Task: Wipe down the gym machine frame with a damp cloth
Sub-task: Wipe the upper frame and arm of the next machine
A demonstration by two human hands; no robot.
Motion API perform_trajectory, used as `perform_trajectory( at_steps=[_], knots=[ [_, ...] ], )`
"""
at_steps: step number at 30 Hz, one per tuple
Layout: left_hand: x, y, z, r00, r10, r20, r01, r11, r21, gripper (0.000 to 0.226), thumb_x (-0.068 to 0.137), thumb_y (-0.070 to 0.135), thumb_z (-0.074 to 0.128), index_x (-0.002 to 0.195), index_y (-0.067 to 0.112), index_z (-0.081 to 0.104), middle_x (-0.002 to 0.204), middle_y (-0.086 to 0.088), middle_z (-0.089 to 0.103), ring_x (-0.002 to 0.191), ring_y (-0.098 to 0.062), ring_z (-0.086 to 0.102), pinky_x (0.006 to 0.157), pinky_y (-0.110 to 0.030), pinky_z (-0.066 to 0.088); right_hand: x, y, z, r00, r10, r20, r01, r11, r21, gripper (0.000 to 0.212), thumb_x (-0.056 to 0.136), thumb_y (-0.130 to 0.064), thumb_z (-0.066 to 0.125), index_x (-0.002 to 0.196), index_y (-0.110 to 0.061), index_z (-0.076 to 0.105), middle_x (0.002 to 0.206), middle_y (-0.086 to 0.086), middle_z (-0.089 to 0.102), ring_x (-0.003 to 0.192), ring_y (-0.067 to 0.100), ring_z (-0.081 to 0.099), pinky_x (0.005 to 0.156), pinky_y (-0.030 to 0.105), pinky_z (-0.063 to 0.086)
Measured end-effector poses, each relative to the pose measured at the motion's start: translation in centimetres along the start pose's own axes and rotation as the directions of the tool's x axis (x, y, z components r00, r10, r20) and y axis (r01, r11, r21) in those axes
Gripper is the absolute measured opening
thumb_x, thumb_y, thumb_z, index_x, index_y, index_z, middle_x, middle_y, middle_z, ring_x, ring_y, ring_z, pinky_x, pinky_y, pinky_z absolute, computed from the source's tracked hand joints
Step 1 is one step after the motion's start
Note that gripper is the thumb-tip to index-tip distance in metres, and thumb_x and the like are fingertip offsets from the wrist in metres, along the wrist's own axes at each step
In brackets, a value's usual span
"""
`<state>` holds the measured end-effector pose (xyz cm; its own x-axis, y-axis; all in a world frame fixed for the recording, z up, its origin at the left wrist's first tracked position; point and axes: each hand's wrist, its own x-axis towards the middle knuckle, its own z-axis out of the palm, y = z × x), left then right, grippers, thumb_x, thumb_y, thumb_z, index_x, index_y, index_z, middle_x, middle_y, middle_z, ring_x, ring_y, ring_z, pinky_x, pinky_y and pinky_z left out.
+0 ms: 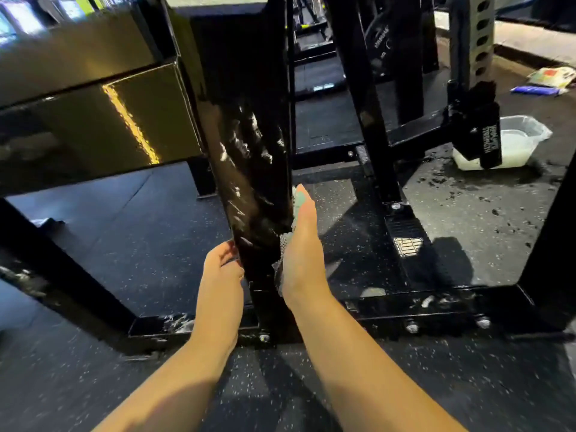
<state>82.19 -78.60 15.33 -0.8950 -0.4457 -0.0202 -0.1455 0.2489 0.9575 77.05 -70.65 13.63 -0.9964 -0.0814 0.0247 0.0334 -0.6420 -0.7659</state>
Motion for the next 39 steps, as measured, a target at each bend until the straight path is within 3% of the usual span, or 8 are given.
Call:
perform_trajectory(
  at_steps=[4, 9, 13, 19, 23, 30, 35, 39],
  knots=[
    [0.7, -1.7, 0.5, 0.998, 0.047, -0.044, -0.043, 0.994, 0.097, 0.03, 0.094, 0.002, 0.037, 0.1, 0.029, 0.048, 0.093, 0.012, 0.055, 0.085, -0.003, 0.052, 0.065, -0.018, 0.037, -0.8, 3.2, -0.8, 0.979, -0.203, -0.025, 0.197, 0.97, -0.145, 0.054, 0.093, -0.065, 0.03, 0.143, -0.045, 0.035, 0.148, -0.018, 0.038, 0.138, 0.001, 0.032, 0.115, 0.04, 0.027],
    [1.1, -4.9, 1.3, 0.999, 0.02, -0.04, -0.014, 0.988, 0.151, 0.031, 0.095, 0.003, 0.036, 0.111, 0.029, 0.039, 0.091, 0.012, 0.05, 0.079, -0.004, 0.049, 0.066, -0.018, 0.039, -2.3, 13.2, -6.5, 0.92, 0.303, -0.249, -0.326, 0.944, -0.057, 0.062, 0.077, -0.081, 0.041, 0.133, -0.054, 0.043, 0.149, -0.016, 0.037, 0.133, 0.004, 0.034, 0.116, 0.041, 0.025],
    [0.7, -6.4, 1.6, 0.998, -0.03, 0.063, 0.019, 0.986, 0.167, 0.033, 0.097, 0.001, 0.034, 0.112, 0.03, 0.038, 0.096, 0.016, 0.05, 0.091, -0.003, 0.049, 0.092, -0.023, 0.034, -1.8, 11.9, -7.0, 0.862, 0.443, -0.245, -0.457, 0.89, 0.002, 0.042, 0.097, -0.058, 0.031, 0.128, -0.034, 0.046, 0.128, -0.014, 0.043, 0.121, 0.005, 0.04, 0.108, 0.027, 0.028],
    [1.0, -8.0, 1.5, 0.999, -0.038, -0.021, 0.04, 0.99, 0.134, 0.028, 0.095, 0.003, 0.037, 0.117, 0.018, 0.044, 0.105, 0.005, 0.055, 0.088, -0.001, 0.052, 0.07, -0.01, 0.04, -1.0, 10.7, -6.1, 0.978, 0.11, -0.178, -0.147, 0.967, -0.207, 0.032, 0.106, -0.036, 0.021, 0.135, -0.042, 0.034, 0.128, -0.032, 0.042, 0.108, -0.028, 0.04, 0.085, -0.003, 0.032],
    [-0.5, -9.5, 2.3, 0.982, -0.145, -0.119, 0.163, 0.975, 0.154, 0.024, 0.093, 0.005, 0.041, 0.115, 0.015, 0.043, 0.104, -0.006, 0.047, 0.081, -0.014, 0.047, 0.067, -0.023, 0.038, -2.3, 13.4, -8.1, 0.932, 0.224, -0.285, -0.31, 0.899, -0.31, 0.036, 0.105, -0.036, 0.025, 0.139, -0.038, 0.038, 0.137, -0.017, 0.043, 0.126, -0.001, 0.039, 0.11, 0.024, 0.029],
    [-2.4, -13.7, 4.1, 0.954, -0.016, 0.299, -0.128, 0.881, 0.456, 0.021, 0.092, 0.008, 0.044, 0.101, 0.027, 0.049, 0.095, 0.01, 0.053, 0.086, -0.011, 0.053, 0.068, -0.017, 0.038, -3.1, 9.5, -12.7, 0.943, 0.062, -0.328, -0.275, 0.699, -0.66, 0.029, 0.101, -0.018, 0.044, 0.121, -0.007, 0.062, 0.124, 0.007, 0.062, 0.11, 0.015, 0.057, 0.088, 0.019, 0.042],
    [-1.7, -15.5, 6.7, 0.823, -0.003, 0.568, -0.376, 0.747, 0.548, 0.054, 0.095, 0.011, 0.04, 0.147, 0.013, 0.024, 0.153, 0.004, 0.021, 0.141, -0.011, 0.02, 0.112, -0.018, 0.014, -1.5, 5.6, -23.4, 0.859, -0.493, -0.135, -0.223, -0.122, -0.967, 0.028, 0.095, -0.017, 0.05, 0.11, -0.003, 0.069, 0.119, 0.017, 0.065, 0.106, 0.04, 0.059, 0.094, 0.038, 0.041],
    [-1.2, -17.3, 6.8, 0.782, -0.079, 0.619, -0.448, 0.619, 0.645, 0.066, 0.098, 0.016, 0.036, 0.15, 0.011, -0.005, 0.157, 0.004, -0.012, 0.145, -0.01, -0.009, 0.115, -0.021, 0.0, -1.7, 8.3, -25.7, 0.938, -0.336, -0.088, -0.24, -0.445, -0.863, 0.054, 0.09, -0.039, 0.033, 0.113, -0.006, 0.069, 0.126, 0.02, 0.061, 0.115, 0.044, 0.056, 0.096, 0.057, 0.043]
  ],
)
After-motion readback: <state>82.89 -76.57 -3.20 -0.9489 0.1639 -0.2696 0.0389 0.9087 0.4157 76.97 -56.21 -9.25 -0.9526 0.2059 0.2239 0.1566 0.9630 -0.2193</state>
